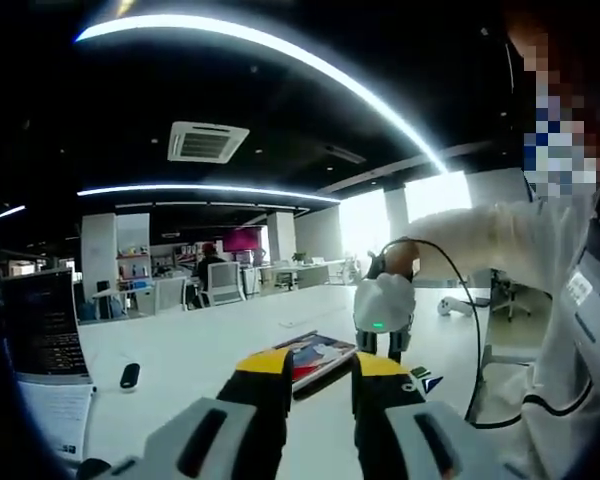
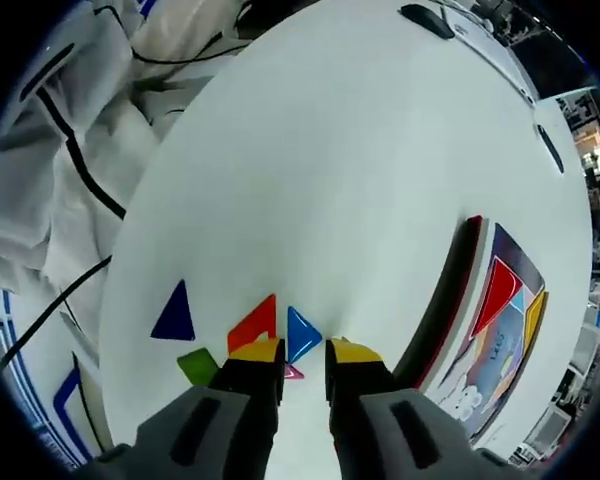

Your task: Pick up the tangram pieces one by one and place each piece onto its matching region on the pattern sheet, fitting the shapes together until the outline on the sheet is completely filled by the tangram pieces

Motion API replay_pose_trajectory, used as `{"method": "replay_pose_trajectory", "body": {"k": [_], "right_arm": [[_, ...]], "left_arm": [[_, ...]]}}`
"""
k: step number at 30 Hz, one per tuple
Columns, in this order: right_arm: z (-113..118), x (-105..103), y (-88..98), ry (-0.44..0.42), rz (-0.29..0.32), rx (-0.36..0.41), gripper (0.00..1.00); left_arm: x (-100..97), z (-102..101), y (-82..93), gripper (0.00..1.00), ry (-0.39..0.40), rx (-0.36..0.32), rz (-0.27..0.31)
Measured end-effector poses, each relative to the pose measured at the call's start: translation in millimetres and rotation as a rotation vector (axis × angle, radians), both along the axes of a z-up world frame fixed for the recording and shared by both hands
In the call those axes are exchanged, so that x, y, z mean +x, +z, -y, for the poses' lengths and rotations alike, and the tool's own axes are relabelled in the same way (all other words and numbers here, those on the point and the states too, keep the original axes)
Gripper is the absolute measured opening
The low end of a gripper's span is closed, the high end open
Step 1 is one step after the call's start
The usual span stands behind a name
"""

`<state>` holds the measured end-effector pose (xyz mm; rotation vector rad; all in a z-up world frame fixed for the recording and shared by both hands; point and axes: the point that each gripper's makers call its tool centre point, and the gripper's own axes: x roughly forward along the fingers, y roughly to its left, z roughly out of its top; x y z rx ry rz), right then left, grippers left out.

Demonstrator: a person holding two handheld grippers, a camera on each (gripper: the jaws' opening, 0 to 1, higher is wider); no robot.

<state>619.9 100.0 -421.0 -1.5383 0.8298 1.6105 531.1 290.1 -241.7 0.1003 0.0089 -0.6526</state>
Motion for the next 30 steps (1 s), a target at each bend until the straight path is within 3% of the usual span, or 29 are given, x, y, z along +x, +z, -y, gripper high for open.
{"method": "replay_pose_trajectory", "body": {"k": [10, 12, 18, 20, 22, 25, 27, 30], "right_arm": [[-1, 0, -1.1, 0.042, -0.024, -0.021, 0.19], [-1, 0, -1.2, 0.048, -0.027, -0.021, 0.15], [-2, 3, -1.4, 0.127, -0.02, -0.032, 0.11], [2, 10, 4.1, 0.192, 0.01, -0.071, 0.11], [-1, 14, 14.9, 0.228, 0.028, -0.06, 0.11], [-7, 37, 50.1, 0.396, 0.16, -0.088, 0.11], [-11, 69, 73.6, 0.561, 0.342, -0.158, 0.11], [-27, 109, 93.1, 0.839, 0.549, -0.232, 0.11]], "left_arm": [[0.4, 3, -0.9, 0.25, -0.003, 0.004, -0.001], [0.0, 3, -1.1, 0.25, -0.004, 0.006, -0.001], [0.7, -1, -0.5, 0.25, 0.003, 0.004, 0.0], [2.0, -1, -0.8, 0.25, 0.005, 0.002, -0.002], [2.2, -1, -2.1, 0.25, 0.003, 0.005, -0.005], [1.9, -1, -1.9, 0.25, 0.002, 0.005, -0.004], [2.0, -3, -1.4, 0.25, 0.005, 0.001, -0.002], [1.1, -5, -1.3, 0.25, 0.01, -0.003, 0.001]]}}
